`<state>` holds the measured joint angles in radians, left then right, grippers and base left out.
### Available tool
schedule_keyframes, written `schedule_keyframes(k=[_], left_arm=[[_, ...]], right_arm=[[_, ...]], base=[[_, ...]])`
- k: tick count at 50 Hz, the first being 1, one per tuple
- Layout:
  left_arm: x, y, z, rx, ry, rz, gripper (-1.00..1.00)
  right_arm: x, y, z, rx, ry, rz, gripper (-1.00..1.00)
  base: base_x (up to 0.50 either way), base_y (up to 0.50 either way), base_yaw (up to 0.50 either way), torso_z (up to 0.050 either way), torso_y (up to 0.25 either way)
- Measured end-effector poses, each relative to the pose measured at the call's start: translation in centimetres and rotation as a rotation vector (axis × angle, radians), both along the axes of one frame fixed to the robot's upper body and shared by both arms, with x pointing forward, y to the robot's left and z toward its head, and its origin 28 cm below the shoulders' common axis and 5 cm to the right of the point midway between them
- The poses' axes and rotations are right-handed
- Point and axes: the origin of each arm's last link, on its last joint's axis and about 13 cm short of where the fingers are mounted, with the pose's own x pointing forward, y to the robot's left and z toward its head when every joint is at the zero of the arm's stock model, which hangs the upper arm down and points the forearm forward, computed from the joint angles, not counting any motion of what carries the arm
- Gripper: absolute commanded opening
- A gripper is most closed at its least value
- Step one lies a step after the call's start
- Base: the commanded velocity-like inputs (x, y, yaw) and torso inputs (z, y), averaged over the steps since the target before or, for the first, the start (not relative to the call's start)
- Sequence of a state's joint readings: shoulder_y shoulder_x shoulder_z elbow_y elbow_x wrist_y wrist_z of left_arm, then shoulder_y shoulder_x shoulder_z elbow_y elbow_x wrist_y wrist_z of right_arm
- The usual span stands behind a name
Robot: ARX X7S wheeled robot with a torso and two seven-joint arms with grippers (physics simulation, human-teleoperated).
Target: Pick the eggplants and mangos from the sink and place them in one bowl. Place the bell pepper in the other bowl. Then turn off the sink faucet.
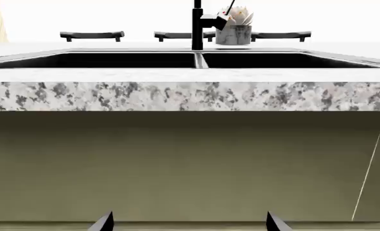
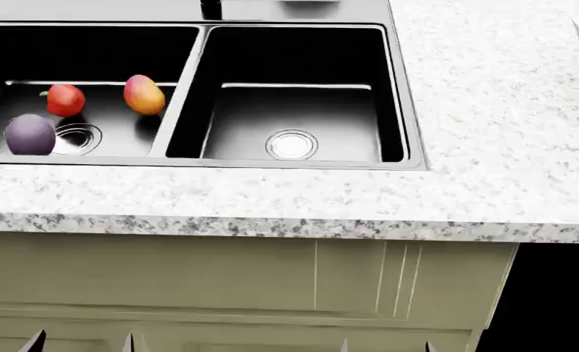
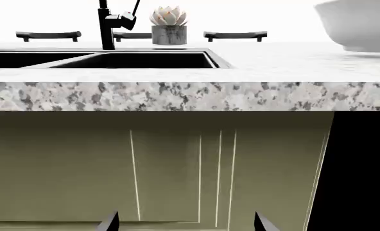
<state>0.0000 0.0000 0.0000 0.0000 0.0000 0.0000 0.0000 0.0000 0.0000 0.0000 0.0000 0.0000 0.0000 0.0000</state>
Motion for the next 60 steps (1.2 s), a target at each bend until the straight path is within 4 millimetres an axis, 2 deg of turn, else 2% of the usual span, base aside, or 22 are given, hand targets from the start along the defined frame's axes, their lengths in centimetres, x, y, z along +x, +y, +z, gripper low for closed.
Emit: schedule_keyframes(k=[28,60], left_arm=[[-0.05,0.18,0.01,0.005,-0.008,0.007,1.0],[-0.08,0.15,-0.19,0.03,0.005,-0.003,1.0]], right_arm=[[0.07,0.04,0.01,0.013,-0.005,0.004,1.0],[0.07,0.12,0.11,-0.029,-0.007,0.014,1.0]], base=[[0.0,0.0,0.0,0.0,0.0],[0.01,0.48,0.0,0.0,0.0]])
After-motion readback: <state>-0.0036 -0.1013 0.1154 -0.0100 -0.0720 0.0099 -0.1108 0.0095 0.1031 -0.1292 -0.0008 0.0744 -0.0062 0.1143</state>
